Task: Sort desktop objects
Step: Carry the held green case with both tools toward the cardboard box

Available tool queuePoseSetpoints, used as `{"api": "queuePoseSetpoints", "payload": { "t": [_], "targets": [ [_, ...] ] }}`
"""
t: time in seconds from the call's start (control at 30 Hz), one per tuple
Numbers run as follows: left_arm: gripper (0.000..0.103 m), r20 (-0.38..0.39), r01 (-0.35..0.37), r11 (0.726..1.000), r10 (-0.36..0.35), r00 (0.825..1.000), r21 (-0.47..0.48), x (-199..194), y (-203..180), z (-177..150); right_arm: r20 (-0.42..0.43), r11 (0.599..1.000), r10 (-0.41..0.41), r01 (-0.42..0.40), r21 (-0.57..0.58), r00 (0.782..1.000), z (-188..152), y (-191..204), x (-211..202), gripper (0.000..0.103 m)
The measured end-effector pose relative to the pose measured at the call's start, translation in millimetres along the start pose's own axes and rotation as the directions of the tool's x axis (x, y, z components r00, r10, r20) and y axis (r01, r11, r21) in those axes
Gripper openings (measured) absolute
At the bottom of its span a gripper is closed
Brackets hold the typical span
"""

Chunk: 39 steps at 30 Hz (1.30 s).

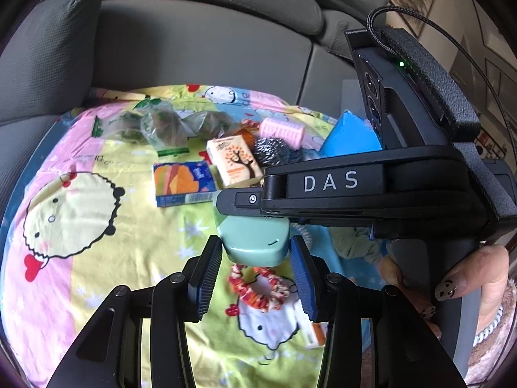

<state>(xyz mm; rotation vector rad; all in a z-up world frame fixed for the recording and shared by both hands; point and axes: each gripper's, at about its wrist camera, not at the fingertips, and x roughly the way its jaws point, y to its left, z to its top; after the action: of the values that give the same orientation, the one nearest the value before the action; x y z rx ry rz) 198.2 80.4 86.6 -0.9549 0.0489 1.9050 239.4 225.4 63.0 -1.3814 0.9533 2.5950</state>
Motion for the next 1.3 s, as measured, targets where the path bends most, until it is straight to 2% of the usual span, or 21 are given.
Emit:
{"api": "queuePoseSetpoints", "payload": {
  "t": [1.1, 1.3],
  "targets": [
    [0.044, -0.012, 0.065, 0.991, -0.064, 0.998, 0.117, 1.9, -62.0, 19.0, 0.148, 0.999, 0.000, -0.007, 0.046, 0.989, -6.6, -32.3, -76.6, 0.025],
    [0.044, -0.016, 0.083, 0.990, -0.082, 0.997, 0.118, 1.7, -70.3, 22.4, 0.173, 0.999, -0.020, 0.015, 0.028, 0.985, -9.0, -32.4, -87.1, 0.025]
  ]
}}
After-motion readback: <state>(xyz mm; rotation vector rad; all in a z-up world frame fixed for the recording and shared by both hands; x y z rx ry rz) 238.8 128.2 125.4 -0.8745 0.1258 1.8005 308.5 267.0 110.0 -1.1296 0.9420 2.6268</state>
